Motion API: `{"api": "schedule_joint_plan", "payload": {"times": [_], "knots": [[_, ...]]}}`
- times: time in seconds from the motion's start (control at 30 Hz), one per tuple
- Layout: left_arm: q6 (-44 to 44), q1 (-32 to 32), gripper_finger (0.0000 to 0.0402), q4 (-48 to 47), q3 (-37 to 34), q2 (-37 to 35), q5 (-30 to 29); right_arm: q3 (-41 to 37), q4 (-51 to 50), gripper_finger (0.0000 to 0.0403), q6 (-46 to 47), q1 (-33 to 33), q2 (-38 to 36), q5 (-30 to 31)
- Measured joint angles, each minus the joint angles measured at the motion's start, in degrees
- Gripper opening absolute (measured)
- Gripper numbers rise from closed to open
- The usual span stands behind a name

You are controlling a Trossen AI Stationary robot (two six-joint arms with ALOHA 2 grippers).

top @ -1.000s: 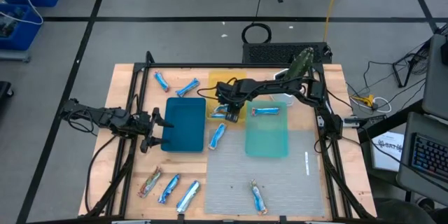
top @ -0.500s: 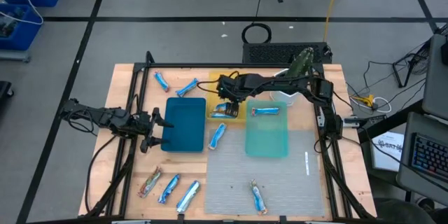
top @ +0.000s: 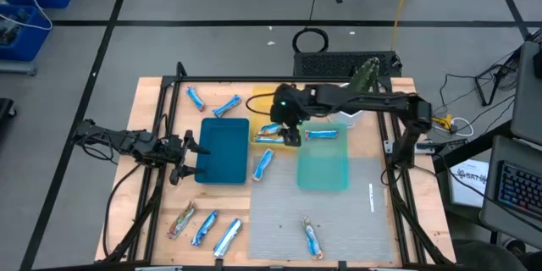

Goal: Pick and place Granola Bars by type
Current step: Put the yellow granola bar into the yellow bin

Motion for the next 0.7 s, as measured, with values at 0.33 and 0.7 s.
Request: {"api": "schedule_joint_plan", "payload": {"times": [0.33,0.7], "knots": [[0.0,0.0,0.0310,0.0,0.0,0.0,0.0,0.0,-0.1,0.0238,-21.4,10.8,-9.0,-7.5],[0.0,0.0,0.0310,0.0,0.0,0.0,0.0,0.1,1.5,0.0238,-29.2,28.2,-8.7,-9.2]]}}
